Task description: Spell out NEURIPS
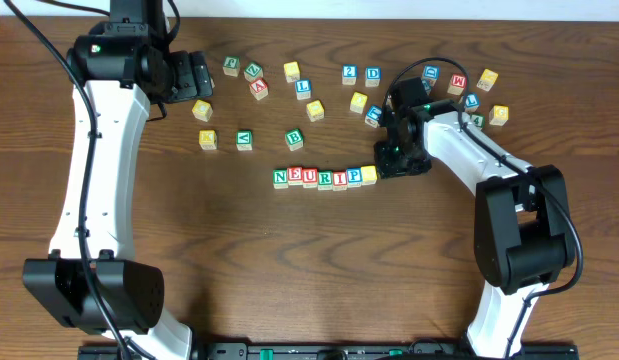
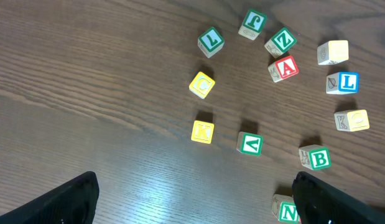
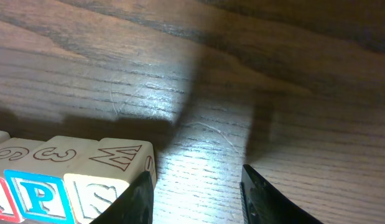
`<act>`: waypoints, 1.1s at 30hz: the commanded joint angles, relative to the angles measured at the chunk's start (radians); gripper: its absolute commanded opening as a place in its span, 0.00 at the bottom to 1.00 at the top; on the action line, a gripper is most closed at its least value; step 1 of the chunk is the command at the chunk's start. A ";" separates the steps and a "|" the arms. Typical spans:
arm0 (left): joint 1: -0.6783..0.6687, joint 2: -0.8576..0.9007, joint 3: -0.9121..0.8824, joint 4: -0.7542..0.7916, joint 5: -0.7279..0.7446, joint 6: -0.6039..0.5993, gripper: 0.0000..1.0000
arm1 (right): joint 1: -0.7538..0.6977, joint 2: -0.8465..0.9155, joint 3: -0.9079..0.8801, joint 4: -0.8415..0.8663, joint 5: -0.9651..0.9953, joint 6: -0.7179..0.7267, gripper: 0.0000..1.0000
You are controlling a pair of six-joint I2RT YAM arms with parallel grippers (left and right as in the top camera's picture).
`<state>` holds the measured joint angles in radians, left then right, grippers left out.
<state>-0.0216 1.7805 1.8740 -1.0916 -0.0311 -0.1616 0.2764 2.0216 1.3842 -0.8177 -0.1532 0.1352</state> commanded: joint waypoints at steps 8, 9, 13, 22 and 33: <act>0.003 0.013 -0.006 0.001 0.000 -0.016 0.98 | 0.013 0.010 0.013 -0.028 -0.021 -0.013 0.41; 0.003 0.013 -0.006 0.001 0.000 -0.016 0.98 | 0.011 0.010 0.027 -0.039 -0.017 -0.013 0.41; 0.003 0.013 -0.006 0.001 0.000 -0.016 0.98 | 0.002 0.010 0.134 -0.115 0.027 -0.013 0.41; 0.003 0.013 -0.006 0.001 0.000 -0.016 0.98 | 0.010 0.014 0.203 -0.043 0.044 0.116 0.18; 0.003 0.013 -0.006 0.001 0.000 -0.016 0.98 | 0.092 0.046 0.171 0.051 0.020 0.143 0.07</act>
<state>-0.0216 1.7805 1.8740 -1.0916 -0.0311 -0.1616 0.3454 2.0506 1.5665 -0.7708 -0.1276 0.2543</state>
